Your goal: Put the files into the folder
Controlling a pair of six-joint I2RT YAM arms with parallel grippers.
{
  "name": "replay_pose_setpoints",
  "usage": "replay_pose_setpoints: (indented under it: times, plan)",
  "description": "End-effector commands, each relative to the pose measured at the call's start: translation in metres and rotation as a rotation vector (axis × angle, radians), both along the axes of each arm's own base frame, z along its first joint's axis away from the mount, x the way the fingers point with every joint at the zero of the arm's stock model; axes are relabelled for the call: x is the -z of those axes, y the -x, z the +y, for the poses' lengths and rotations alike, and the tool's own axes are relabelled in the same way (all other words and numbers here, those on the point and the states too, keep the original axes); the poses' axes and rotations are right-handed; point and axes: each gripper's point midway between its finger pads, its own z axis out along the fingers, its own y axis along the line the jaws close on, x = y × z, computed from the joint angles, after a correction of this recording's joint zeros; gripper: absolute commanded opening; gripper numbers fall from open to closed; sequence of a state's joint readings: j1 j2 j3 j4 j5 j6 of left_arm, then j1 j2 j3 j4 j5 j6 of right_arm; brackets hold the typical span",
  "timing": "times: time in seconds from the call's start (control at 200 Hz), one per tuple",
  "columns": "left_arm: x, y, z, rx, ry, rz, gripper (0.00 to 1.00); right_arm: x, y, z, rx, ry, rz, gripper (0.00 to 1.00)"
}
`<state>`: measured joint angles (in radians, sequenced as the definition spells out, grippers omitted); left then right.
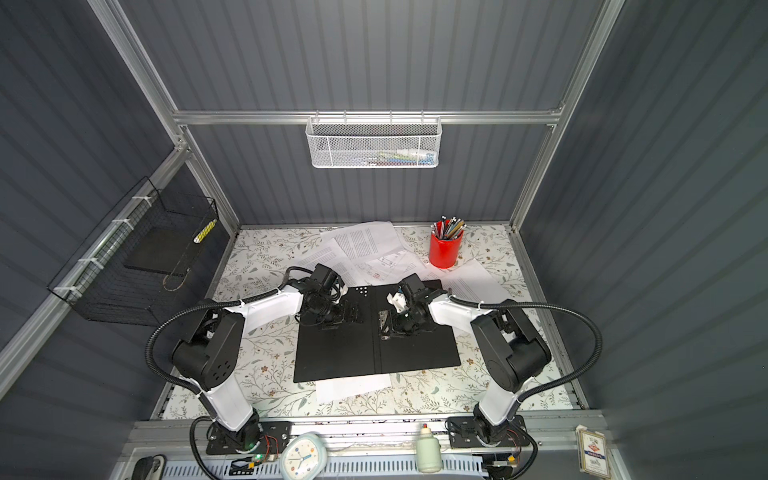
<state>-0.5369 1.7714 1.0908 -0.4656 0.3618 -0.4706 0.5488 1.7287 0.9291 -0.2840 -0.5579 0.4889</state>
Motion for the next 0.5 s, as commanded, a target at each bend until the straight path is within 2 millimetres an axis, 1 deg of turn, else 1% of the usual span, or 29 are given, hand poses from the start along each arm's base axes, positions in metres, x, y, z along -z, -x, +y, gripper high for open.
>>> replay_pose_setpoints:
  times: [0.0, 0.125, 0.44, 0.495]
  plan:
    - [0.026, 0.015, 0.021, -0.006, -0.103, 0.052, 1.0, -0.004, -0.005, 0.01, -0.025, -0.039, -0.016, 0.24]
    - [0.034, 0.021, 0.025, -0.007, -0.123, 0.072, 1.0, 0.004, -0.002, 0.011, -0.031, -0.038, 0.008, 0.22]
    - [0.036, 0.019, 0.024, -0.018, -0.119, 0.075, 1.0, 0.016, 0.002, 0.009, -0.028, -0.03, 0.028, 0.17]
    - [0.036, 0.019, 0.024, -0.021, -0.12, 0.076, 1.0, 0.018, 0.002, 0.008, -0.025, -0.025, 0.031, 0.15]
